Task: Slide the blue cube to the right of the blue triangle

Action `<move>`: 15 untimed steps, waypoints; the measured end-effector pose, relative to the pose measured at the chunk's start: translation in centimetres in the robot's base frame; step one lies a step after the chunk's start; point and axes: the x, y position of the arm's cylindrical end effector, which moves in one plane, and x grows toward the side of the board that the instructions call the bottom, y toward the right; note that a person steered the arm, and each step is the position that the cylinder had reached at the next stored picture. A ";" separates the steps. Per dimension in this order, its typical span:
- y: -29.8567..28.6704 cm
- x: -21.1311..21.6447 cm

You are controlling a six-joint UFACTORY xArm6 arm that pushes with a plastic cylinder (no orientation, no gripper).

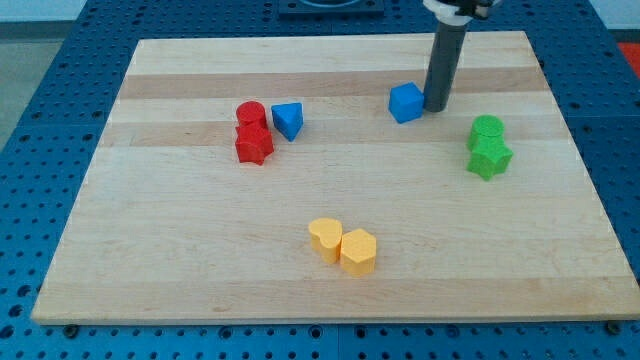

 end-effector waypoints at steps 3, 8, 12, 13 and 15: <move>-1.5 -1.2; -5.6 -0.4; -7.5 1.5; -7.6 1.7; -7.9 1.9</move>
